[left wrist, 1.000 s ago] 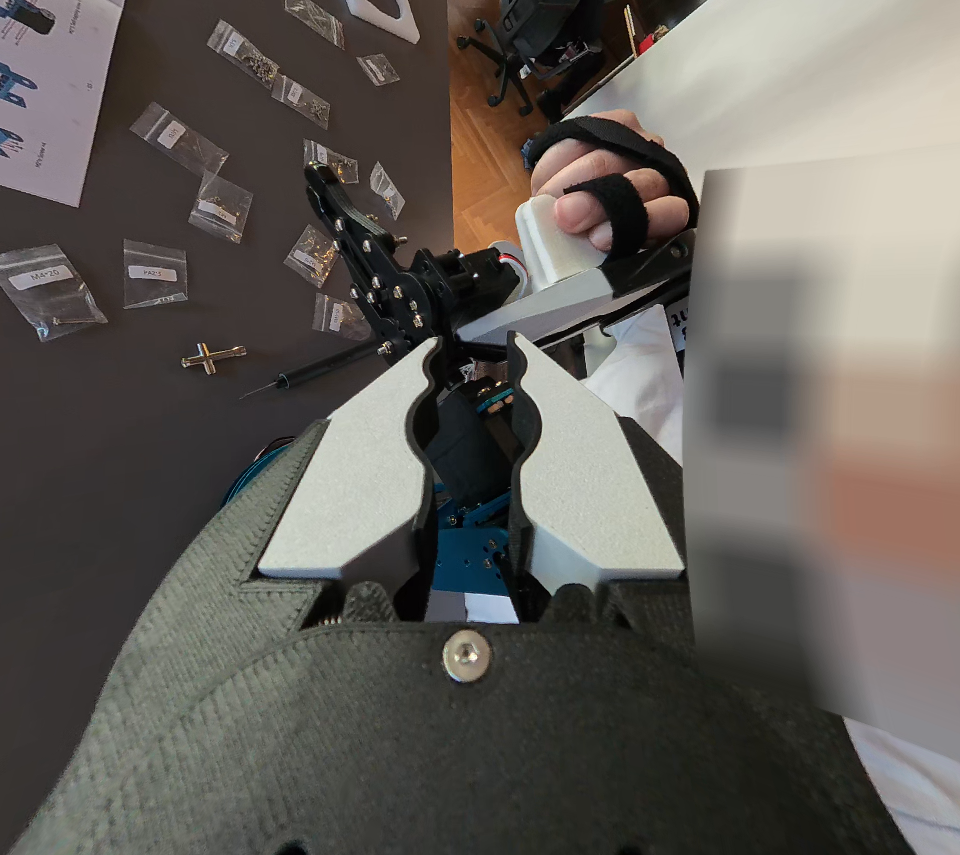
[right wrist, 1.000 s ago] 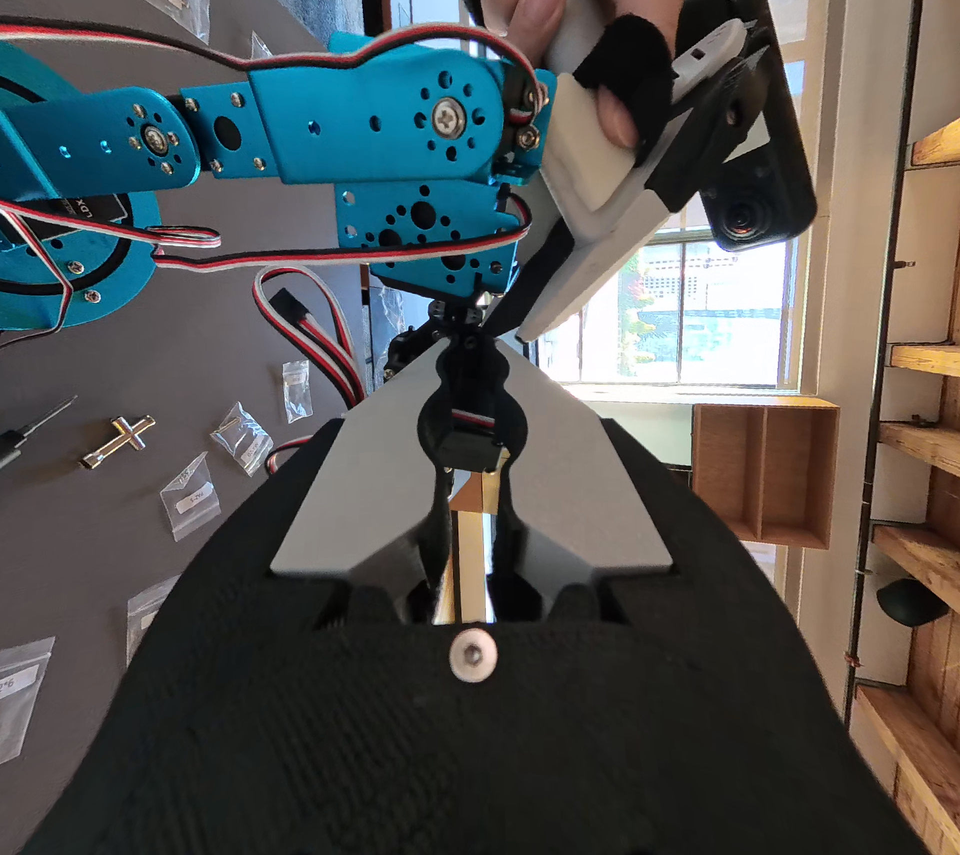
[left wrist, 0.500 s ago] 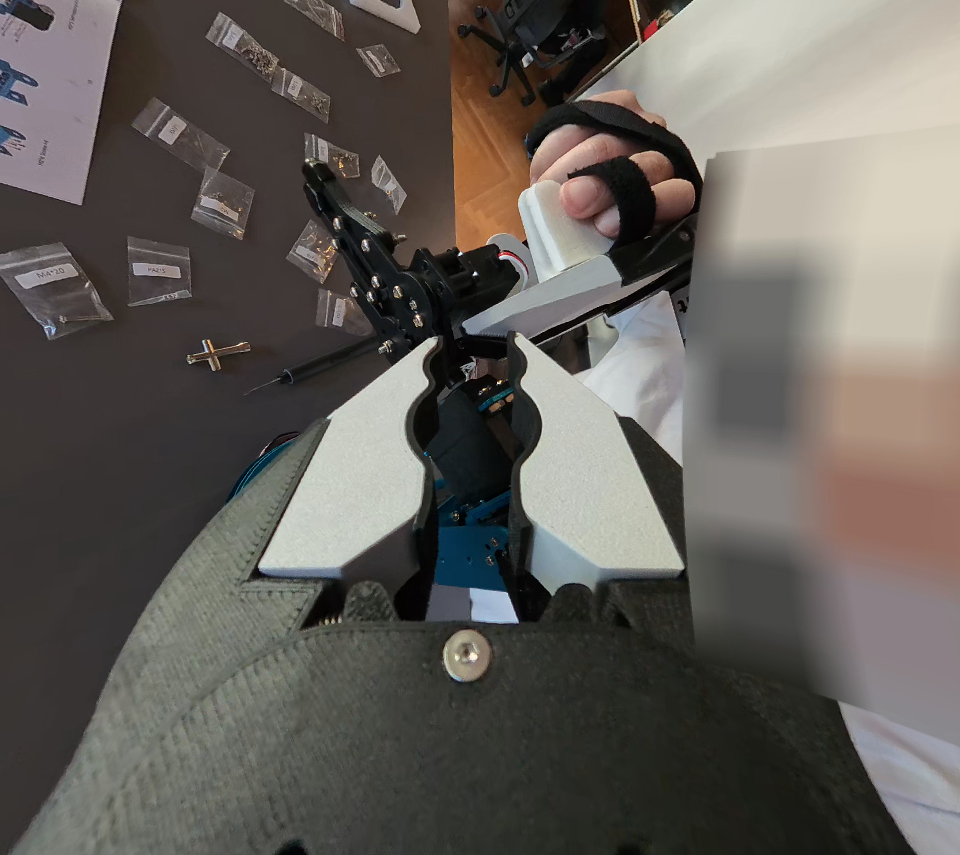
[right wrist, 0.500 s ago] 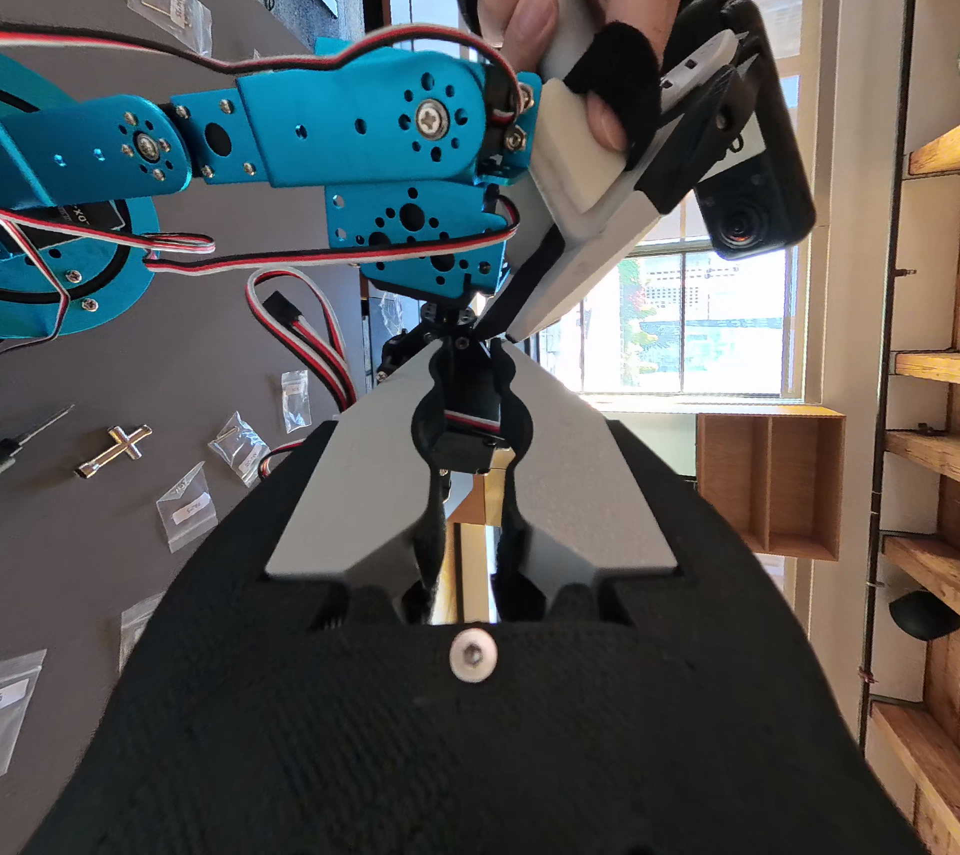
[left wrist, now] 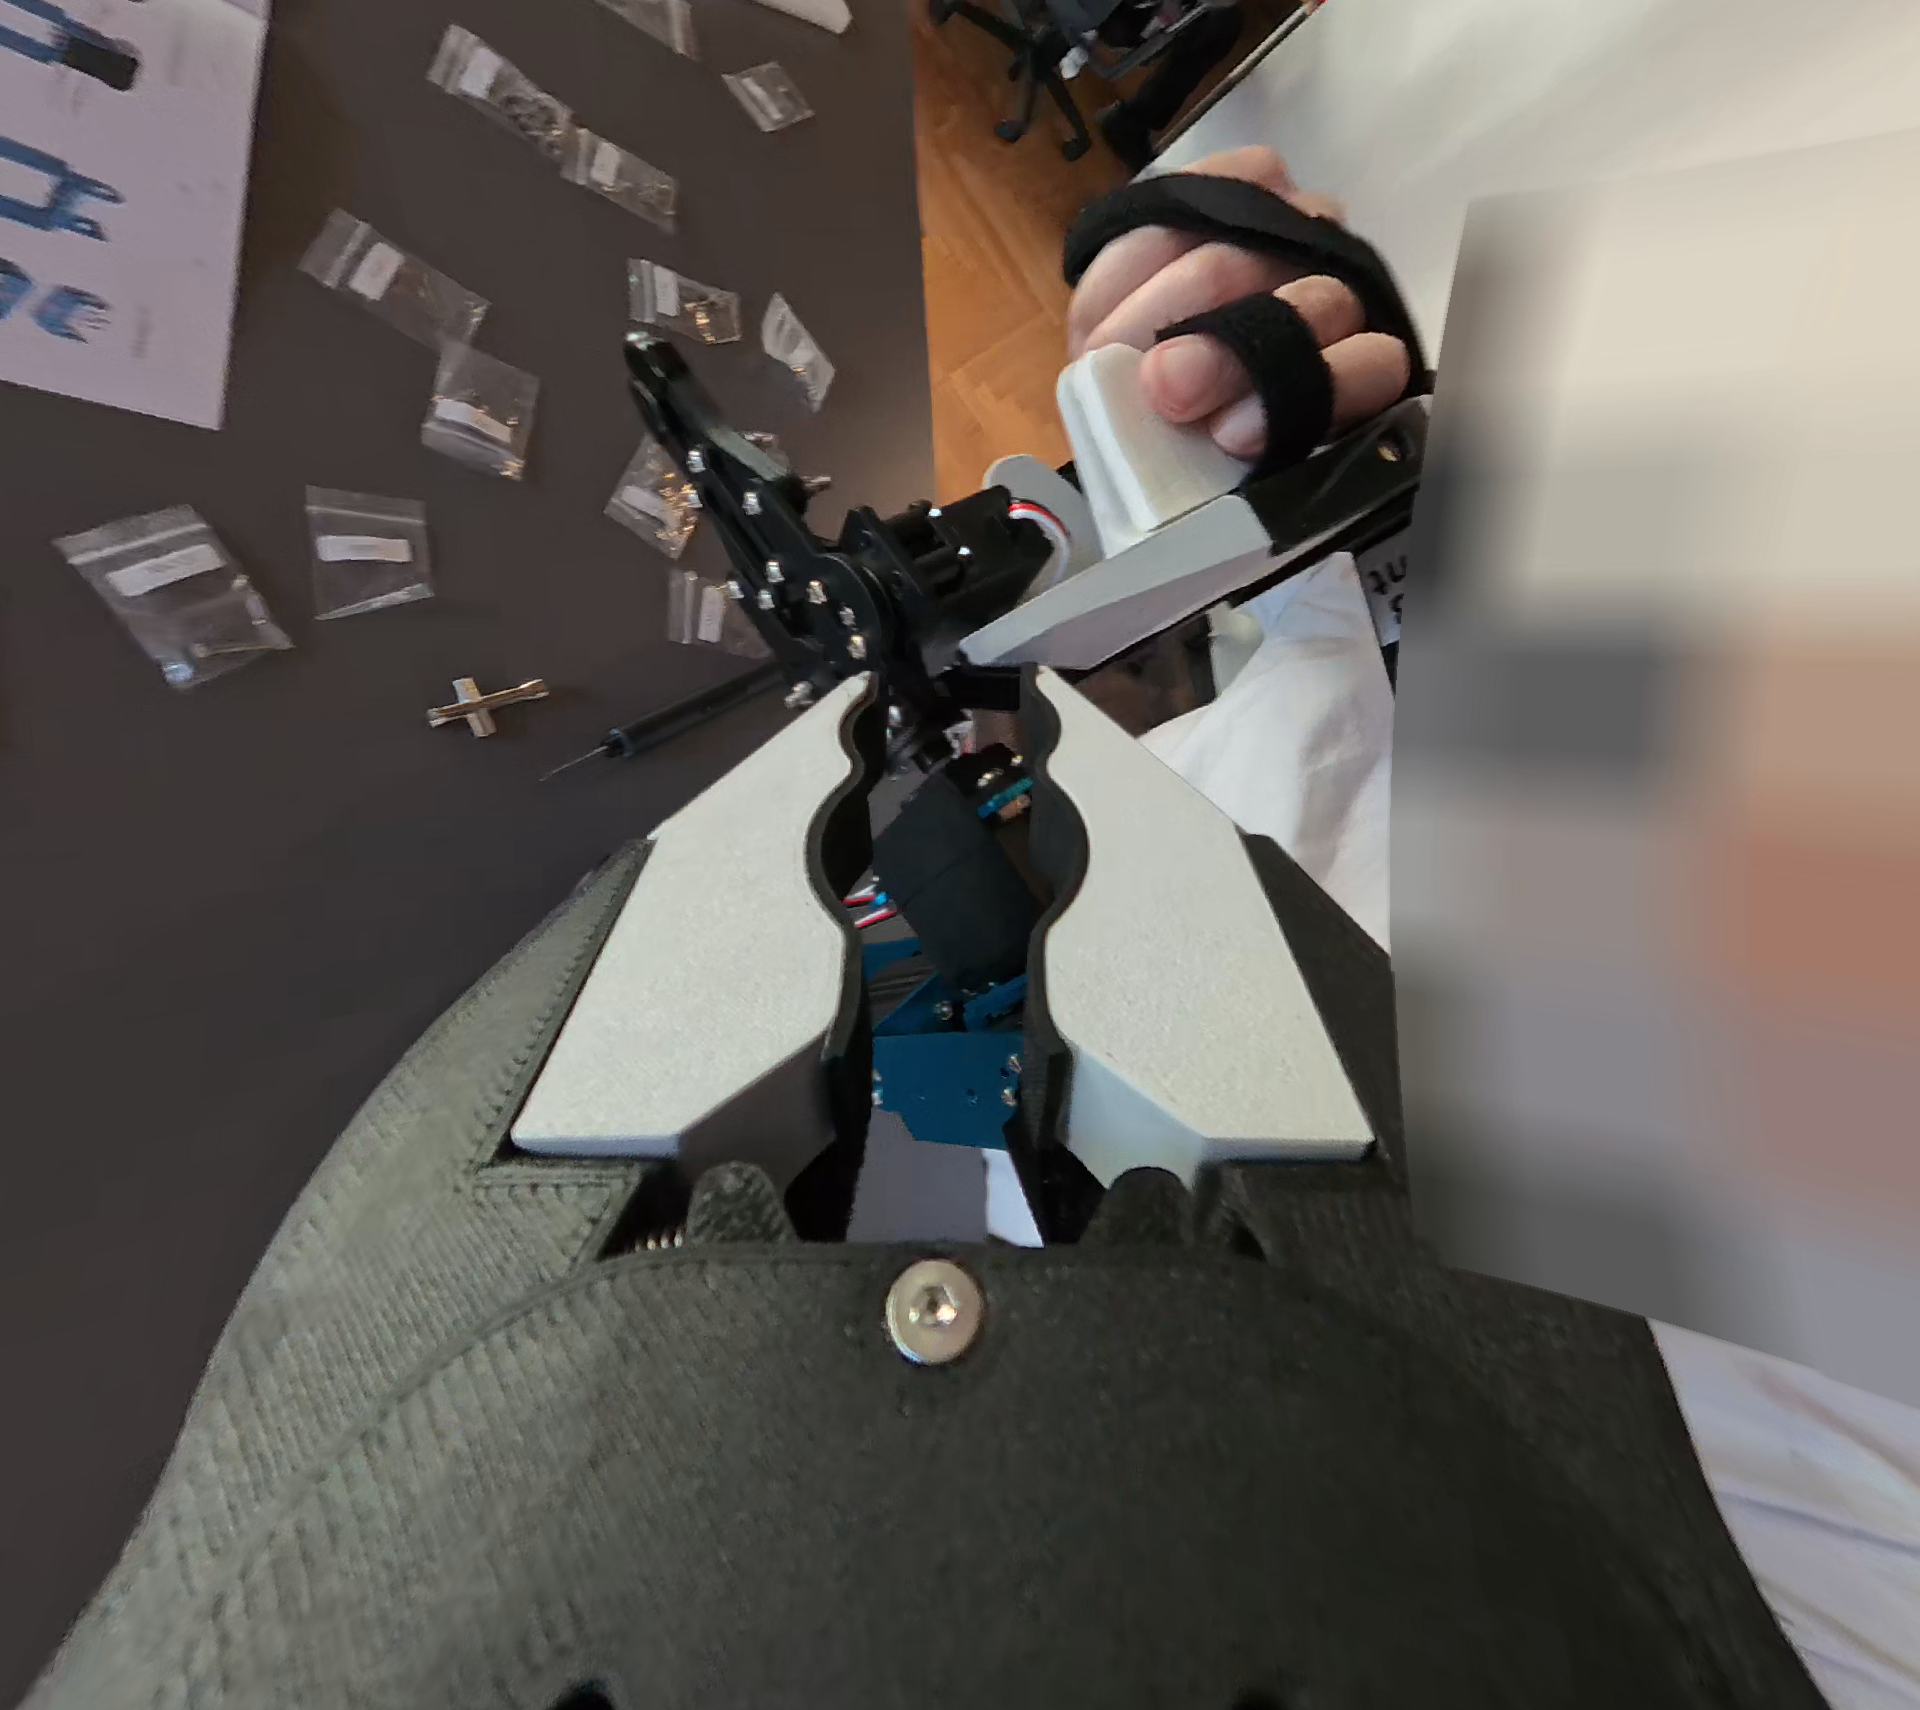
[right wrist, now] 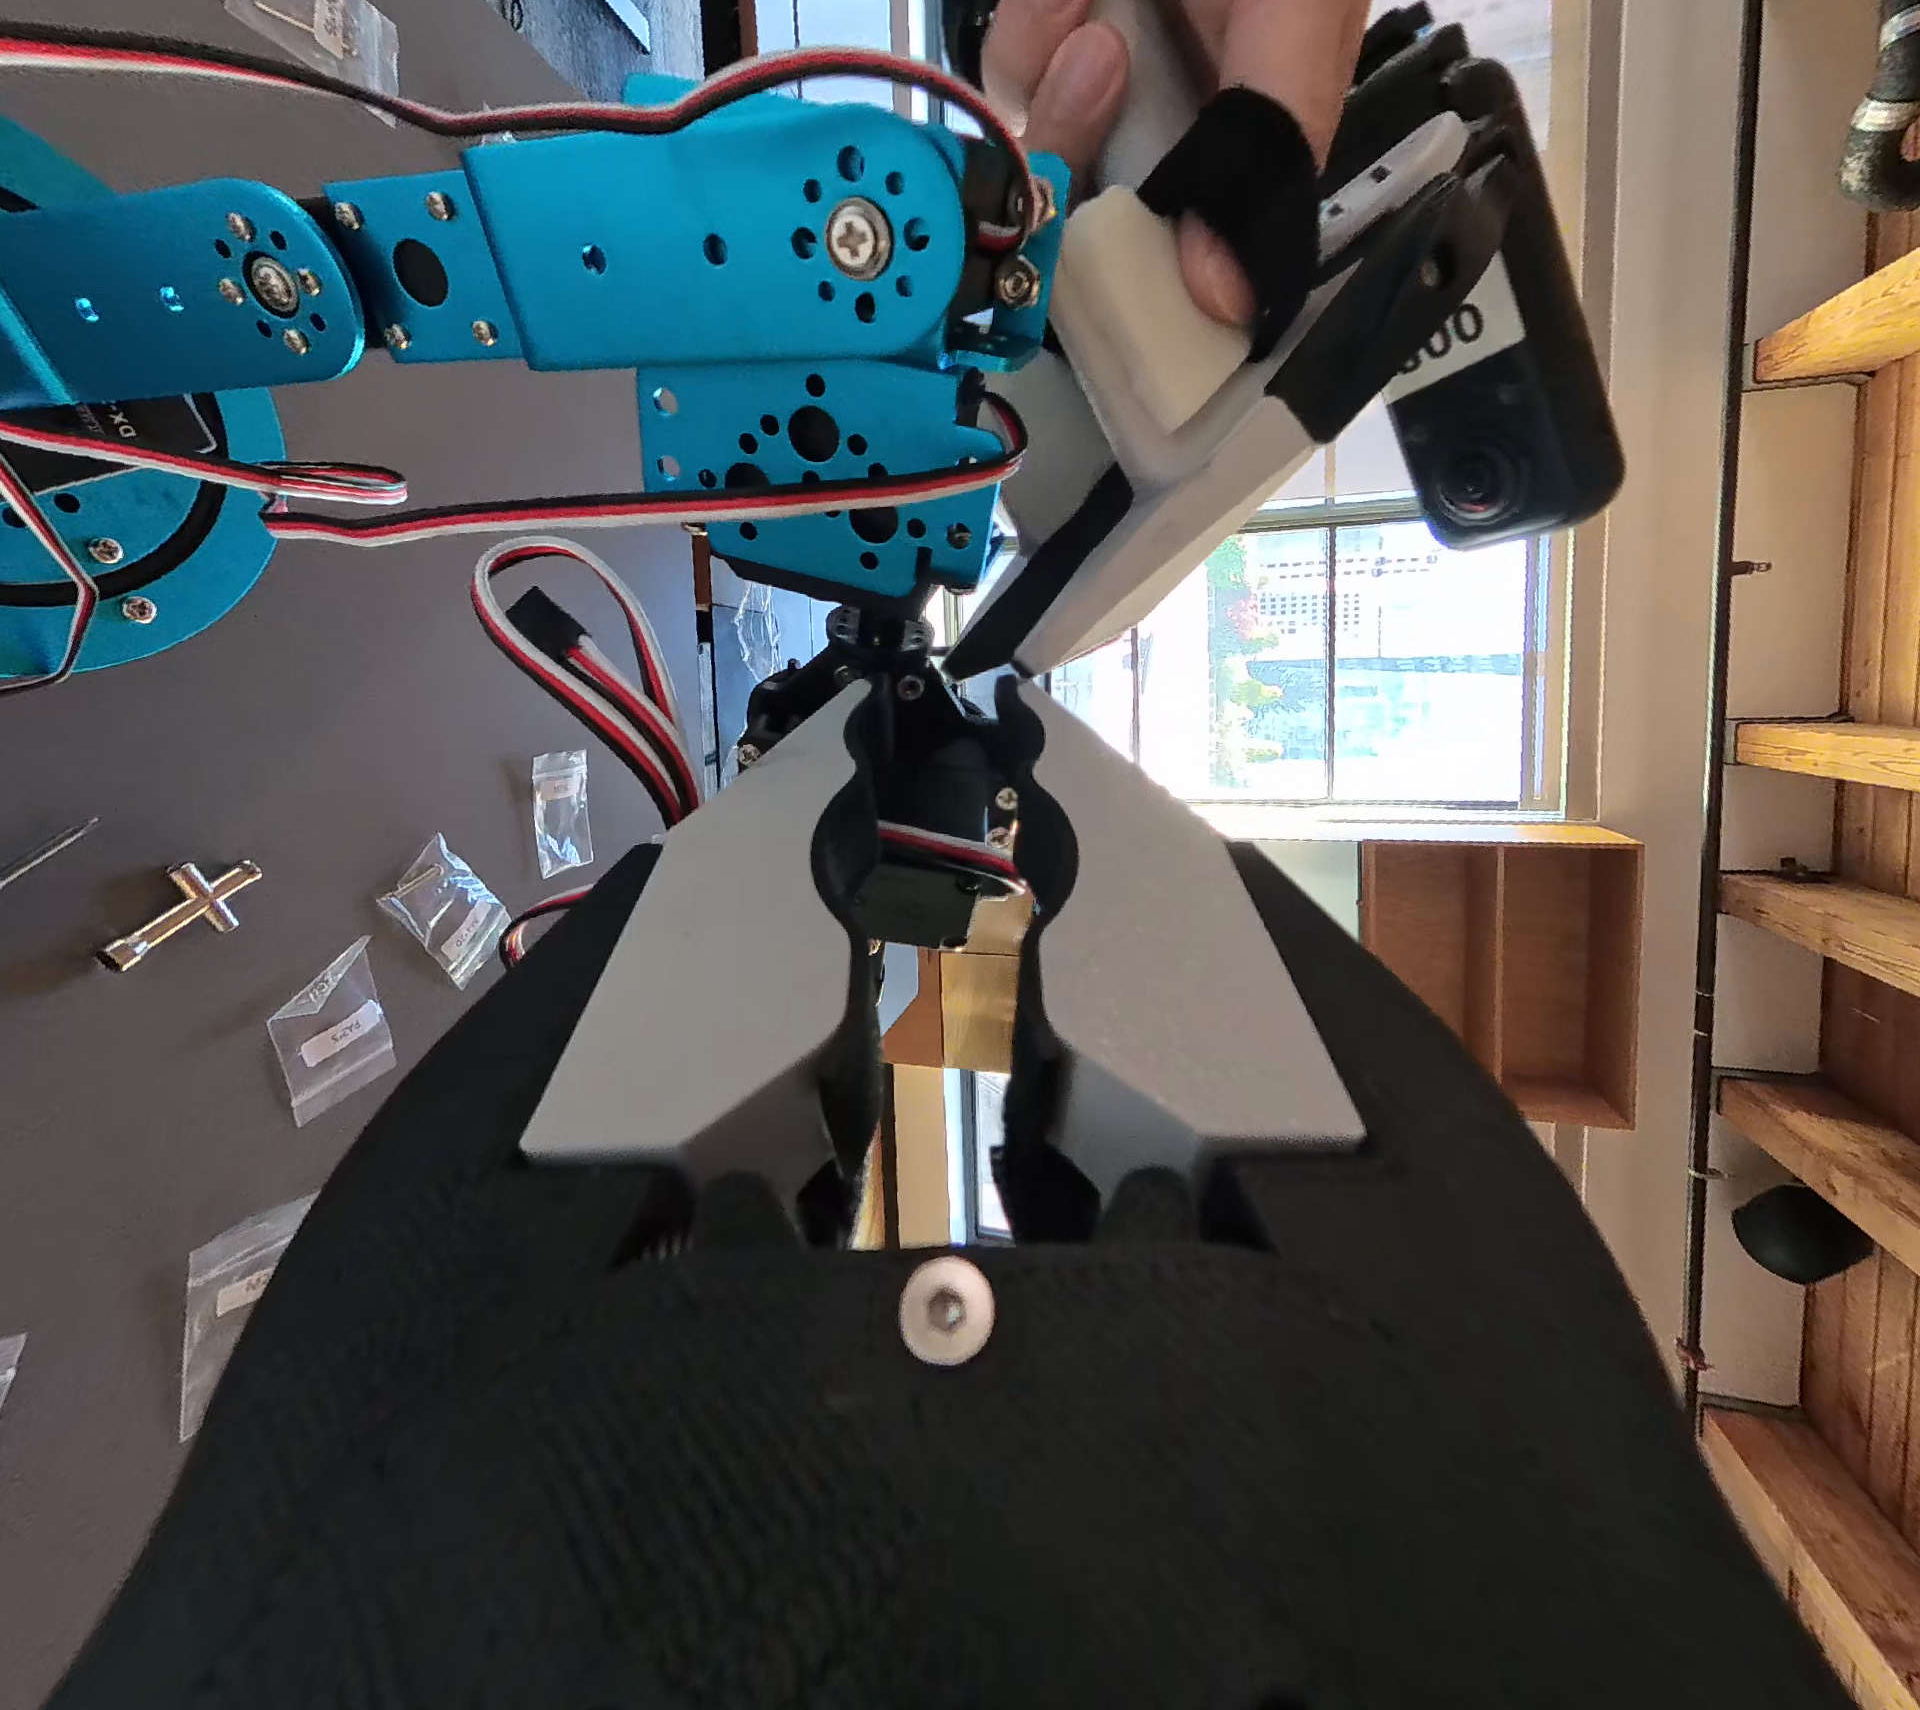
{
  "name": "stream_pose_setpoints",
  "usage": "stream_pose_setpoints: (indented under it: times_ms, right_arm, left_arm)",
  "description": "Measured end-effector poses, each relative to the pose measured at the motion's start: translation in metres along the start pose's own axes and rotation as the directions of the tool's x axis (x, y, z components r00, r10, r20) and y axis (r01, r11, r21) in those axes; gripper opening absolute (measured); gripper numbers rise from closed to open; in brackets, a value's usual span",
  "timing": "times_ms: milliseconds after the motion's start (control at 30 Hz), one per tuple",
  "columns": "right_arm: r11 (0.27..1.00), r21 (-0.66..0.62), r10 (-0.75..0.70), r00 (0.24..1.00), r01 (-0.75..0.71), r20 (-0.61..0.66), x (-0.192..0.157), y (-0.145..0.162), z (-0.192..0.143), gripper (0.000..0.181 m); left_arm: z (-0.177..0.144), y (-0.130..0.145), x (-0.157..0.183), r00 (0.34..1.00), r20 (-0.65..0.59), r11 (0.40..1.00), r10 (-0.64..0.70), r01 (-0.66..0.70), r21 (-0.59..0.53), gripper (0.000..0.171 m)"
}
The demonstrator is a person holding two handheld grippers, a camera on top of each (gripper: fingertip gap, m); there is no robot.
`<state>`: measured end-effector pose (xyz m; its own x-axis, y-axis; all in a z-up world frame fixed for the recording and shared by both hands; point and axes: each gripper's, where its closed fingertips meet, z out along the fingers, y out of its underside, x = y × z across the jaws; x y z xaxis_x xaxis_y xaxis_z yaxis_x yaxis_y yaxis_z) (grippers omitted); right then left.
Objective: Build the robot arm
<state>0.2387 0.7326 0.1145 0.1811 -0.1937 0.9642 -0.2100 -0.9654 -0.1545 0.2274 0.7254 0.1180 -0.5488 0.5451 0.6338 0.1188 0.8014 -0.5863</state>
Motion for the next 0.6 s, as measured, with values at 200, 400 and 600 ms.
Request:
stream_pose_setpoints:
  times_ms: [200, 400, 600]
  right_arm:
    - [1.000, 0.008, 0.019, 1.000, -0.019, -0.017, 0.001, 0.000, 0.001, 0.019]
    - [1.000, 0.009, 0.024, 0.999, -0.023, -0.038, 0.004, 0.000, 0.000, 0.026]
    - [1.000, 0.002, 0.029, 0.999, -0.029, -0.032, 0.003, 0.002, 0.000, 0.024]
  left_arm:
    - [0.000, 0.002, -0.004, 0.997, 0.073, 0.998, -0.017, 0.021, -0.053, 0.022]
    - [0.005, 0.004, -0.006, 0.994, 0.101, 0.996, -0.050, 0.058, -0.071, 0.025]
    - [0.011, 0.009, -0.010, 0.979, 0.203, 0.987, -0.033, 0.064, -0.148, 0.024]
